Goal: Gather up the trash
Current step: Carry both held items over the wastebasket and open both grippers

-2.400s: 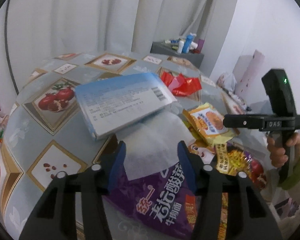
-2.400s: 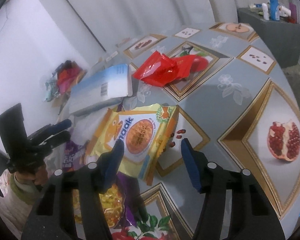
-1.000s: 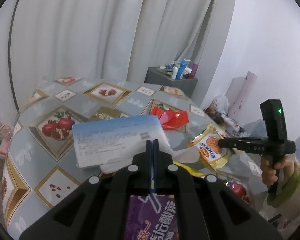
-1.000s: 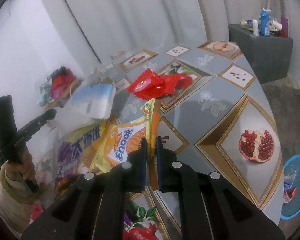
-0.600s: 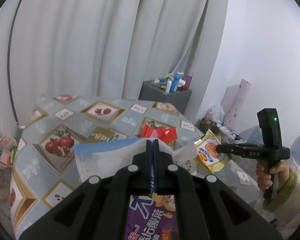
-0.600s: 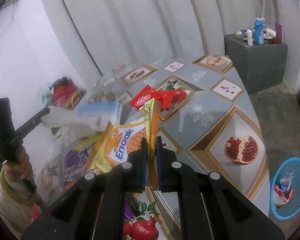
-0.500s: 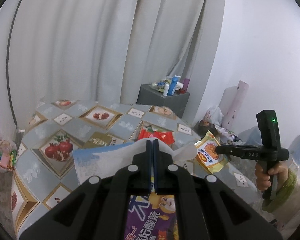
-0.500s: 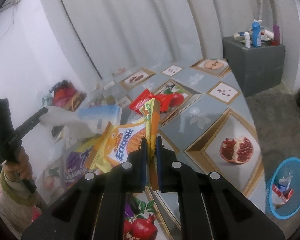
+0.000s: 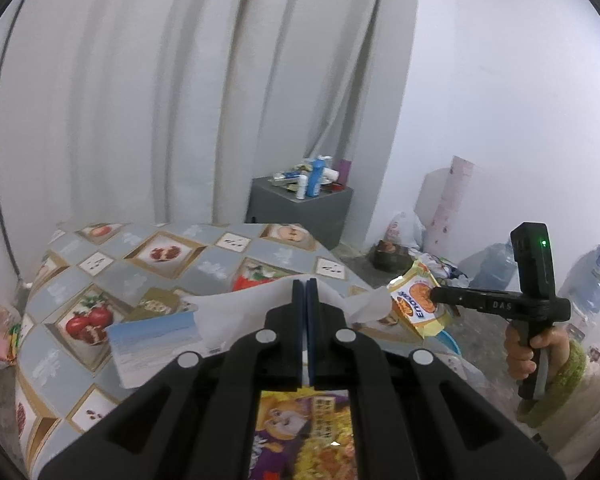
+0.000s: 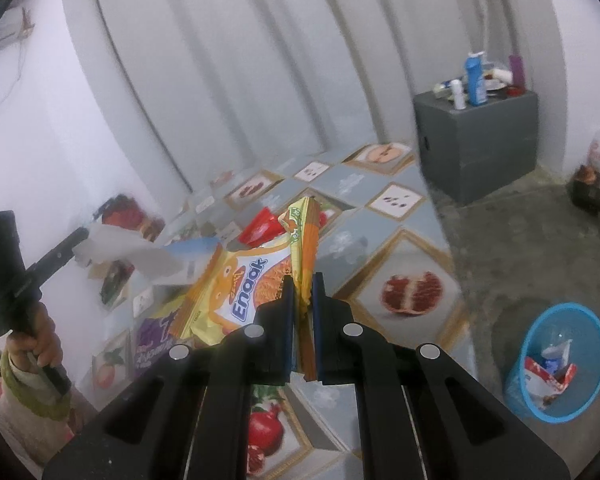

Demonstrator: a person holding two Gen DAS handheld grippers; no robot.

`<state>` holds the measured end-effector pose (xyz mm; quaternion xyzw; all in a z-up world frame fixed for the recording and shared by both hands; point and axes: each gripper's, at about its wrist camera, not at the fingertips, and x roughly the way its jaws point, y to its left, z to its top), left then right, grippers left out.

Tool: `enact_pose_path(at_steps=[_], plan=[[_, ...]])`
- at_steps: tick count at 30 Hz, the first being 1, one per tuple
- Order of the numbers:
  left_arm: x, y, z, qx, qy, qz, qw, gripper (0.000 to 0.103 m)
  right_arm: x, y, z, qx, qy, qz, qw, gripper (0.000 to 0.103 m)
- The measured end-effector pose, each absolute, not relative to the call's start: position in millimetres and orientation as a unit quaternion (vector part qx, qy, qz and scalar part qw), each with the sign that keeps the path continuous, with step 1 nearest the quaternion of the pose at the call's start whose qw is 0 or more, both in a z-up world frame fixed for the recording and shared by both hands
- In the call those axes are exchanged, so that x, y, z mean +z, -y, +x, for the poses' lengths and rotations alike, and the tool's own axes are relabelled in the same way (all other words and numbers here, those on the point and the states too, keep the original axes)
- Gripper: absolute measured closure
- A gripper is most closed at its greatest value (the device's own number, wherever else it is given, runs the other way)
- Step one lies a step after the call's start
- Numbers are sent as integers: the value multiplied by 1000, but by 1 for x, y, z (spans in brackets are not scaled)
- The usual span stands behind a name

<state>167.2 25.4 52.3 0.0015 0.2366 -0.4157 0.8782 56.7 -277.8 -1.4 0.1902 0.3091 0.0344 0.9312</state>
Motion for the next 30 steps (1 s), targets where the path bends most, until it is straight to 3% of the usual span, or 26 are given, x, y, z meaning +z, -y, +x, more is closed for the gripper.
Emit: enact_pose_path(at_steps=[12, 21, 30], plan=[[76, 75, 138, -495, -230, 55, 836, 102, 4, 352, -21, -61, -267, 223, 935, 96], [85, 206, 105, -588, -227, 117, 768, 102, -13, 421, -93, -160, -237, 264, 921, 96], [29, 366, 87, -630, -298, 207, 687, 102, -74, 490, -118, -256, -268, 299, 879, 95]])
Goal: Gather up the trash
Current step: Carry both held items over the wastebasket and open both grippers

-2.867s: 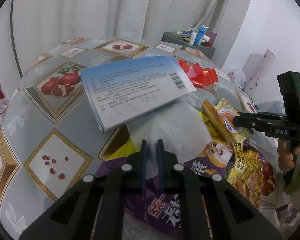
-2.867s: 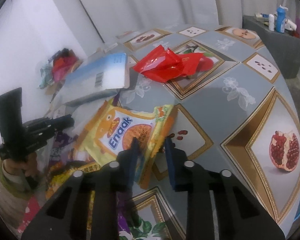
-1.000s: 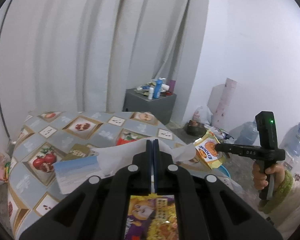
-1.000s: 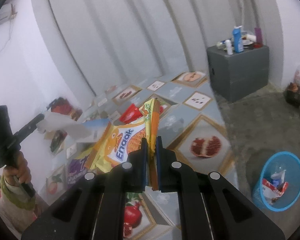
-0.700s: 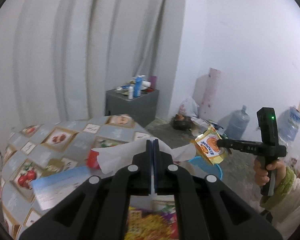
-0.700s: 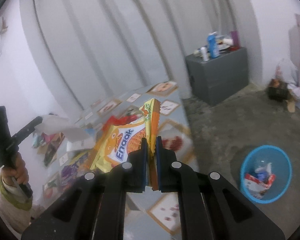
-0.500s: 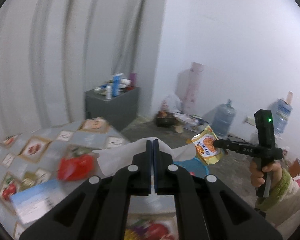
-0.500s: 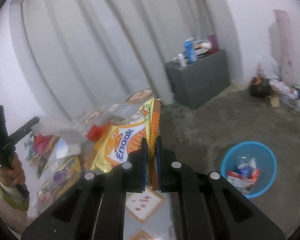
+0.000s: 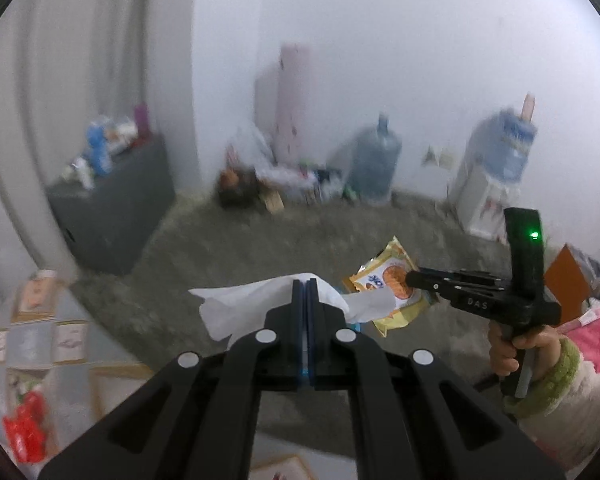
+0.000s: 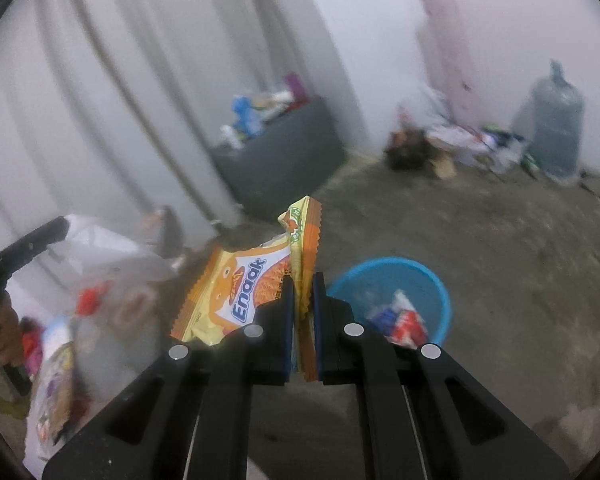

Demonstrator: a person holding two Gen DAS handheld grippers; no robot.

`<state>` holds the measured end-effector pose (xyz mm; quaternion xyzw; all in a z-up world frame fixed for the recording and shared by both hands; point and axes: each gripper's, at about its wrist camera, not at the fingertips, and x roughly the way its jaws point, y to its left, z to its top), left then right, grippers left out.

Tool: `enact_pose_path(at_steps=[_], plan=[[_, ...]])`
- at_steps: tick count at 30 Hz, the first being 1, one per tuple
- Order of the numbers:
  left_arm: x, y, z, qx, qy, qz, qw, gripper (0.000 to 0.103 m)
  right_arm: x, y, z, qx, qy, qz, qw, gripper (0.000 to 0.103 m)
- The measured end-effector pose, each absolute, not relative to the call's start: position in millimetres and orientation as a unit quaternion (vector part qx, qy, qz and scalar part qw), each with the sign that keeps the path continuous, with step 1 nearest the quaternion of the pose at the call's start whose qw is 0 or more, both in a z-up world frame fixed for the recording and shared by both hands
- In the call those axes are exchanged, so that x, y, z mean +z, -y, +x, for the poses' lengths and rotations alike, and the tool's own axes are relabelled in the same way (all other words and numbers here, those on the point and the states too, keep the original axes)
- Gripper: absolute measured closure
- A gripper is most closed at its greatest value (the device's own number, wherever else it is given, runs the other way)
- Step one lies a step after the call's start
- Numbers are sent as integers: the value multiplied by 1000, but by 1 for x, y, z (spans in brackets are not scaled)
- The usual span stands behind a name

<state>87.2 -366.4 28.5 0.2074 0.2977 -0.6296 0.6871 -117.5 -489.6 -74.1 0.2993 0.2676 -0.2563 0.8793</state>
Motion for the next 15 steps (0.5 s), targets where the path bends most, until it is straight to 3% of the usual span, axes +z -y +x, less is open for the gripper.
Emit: enact_pose_path(at_steps=[12, 13, 15], plan=[[-112, 531, 93, -586, -444, 293, 611, 102, -193, 564, -71, -288, -345, 357, 819, 88], [-122, 540, 95, -581, -453, 296, 608, 101, -199, 567, -73, -288, -346, 363, 816, 77], [-139, 555, 99, -564, -472, 304, 606, 88, -217, 579, -72, -297, -353, 385, 799, 53]])
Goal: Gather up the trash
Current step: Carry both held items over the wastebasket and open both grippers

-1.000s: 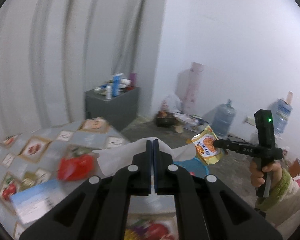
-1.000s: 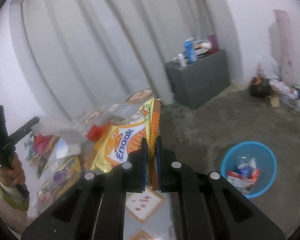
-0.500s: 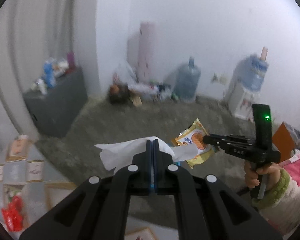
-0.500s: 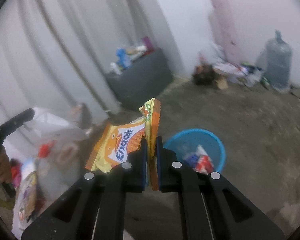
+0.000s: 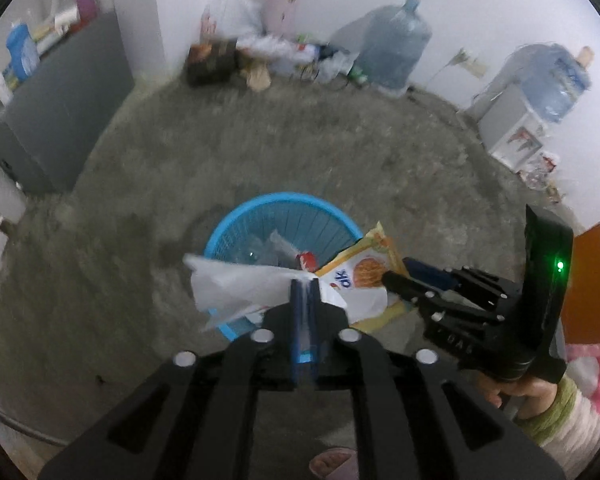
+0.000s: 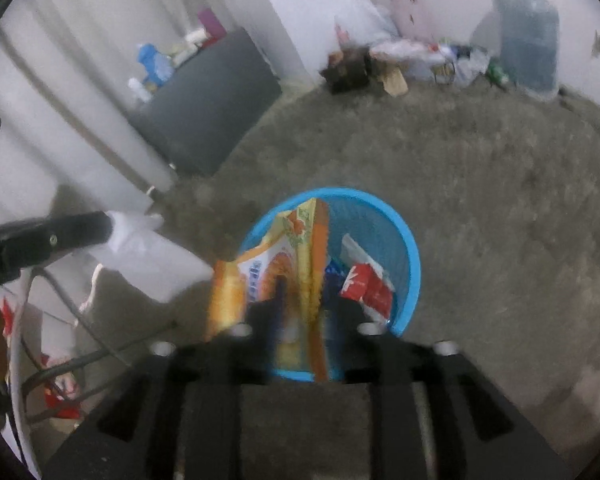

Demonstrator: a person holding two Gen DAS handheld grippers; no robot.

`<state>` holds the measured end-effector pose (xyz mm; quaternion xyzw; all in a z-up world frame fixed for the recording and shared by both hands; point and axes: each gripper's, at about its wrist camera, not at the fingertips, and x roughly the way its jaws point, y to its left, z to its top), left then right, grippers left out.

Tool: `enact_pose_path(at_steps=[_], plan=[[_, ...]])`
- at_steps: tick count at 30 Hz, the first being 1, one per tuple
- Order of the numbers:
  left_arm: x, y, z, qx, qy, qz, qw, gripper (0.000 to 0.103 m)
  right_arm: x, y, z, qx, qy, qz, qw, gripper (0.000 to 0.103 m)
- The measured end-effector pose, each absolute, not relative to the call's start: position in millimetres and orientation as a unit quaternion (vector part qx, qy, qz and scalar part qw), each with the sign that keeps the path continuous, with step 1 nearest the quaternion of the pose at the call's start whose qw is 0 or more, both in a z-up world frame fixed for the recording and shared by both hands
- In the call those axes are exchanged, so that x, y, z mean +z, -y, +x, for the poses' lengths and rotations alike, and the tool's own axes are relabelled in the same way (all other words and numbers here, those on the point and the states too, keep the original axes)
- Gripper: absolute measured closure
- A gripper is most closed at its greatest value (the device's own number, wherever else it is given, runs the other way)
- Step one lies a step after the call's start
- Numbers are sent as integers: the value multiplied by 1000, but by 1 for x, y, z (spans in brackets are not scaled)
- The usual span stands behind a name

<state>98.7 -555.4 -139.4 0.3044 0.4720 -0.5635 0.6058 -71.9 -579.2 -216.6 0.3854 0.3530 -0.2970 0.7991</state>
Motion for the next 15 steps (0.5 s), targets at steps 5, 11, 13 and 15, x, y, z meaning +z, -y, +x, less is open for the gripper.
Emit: enact_pose_path(at_steps=[5, 11, 13, 15], plan=[[-152, 565, 107, -553, -495, 276, 611, 62, -244, 594, -86, -320, -350, 427, 770, 49], [-133, 554, 104, -571, -472, 270, 615, 59, -227, 584, -103, -328, -335, 420, 777, 47], [-120, 550, 103, -577, -460, 269, 619, 58, -220, 578, -108, -327, -330, 416, 782, 44], [-103, 541, 103, -583, -447, 266, 625, 55, -208, 570, -111, -323, -328, 408, 789, 43]])
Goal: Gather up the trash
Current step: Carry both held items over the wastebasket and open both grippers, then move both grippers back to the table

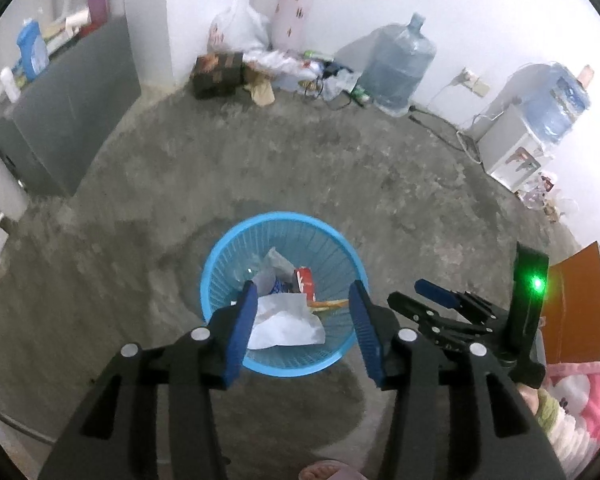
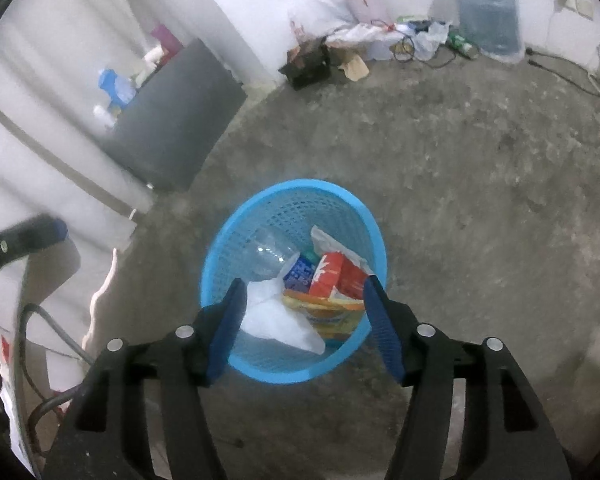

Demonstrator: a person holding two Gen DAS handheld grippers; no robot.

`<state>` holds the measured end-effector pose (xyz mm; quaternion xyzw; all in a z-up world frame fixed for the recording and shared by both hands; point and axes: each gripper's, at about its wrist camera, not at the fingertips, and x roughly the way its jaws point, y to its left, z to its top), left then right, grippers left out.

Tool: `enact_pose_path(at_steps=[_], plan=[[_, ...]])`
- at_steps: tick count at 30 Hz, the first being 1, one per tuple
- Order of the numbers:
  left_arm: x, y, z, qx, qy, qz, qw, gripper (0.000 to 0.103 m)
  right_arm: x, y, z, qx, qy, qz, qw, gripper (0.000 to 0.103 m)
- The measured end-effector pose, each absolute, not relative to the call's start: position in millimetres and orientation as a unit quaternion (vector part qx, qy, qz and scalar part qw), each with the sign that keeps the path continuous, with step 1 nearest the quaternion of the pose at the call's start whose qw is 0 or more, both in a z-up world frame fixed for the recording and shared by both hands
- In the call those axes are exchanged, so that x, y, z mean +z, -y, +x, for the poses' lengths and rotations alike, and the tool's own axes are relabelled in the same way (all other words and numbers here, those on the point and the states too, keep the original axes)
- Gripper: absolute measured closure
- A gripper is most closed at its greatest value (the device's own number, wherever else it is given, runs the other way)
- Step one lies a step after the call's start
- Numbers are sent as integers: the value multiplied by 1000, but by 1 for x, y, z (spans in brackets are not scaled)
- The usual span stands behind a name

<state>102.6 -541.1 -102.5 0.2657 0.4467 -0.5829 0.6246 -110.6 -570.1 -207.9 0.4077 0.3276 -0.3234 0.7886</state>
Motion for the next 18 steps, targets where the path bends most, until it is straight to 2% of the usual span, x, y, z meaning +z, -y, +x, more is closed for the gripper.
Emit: enact_pose_path(at_steps=[5, 8, 13, 18], plan=[[-53, 495, 107, -594, -414, 254, 641, 46, -168, 543, -113, -292, -307, 379, 823, 38], [-17, 435, 117, -584, -388, 241, 670, 45, -139, 515, -113, -257, -301, 353, 848, 37], [30, 288, 145, -520, -369, 185, 748, 44, -103, 461, -110, -183, -302, 326, 877, 36], [50, 133, 167, -386, -356, 142, 839, 44, -91, 411, -90, -114, -329, 314, 883, 36]])
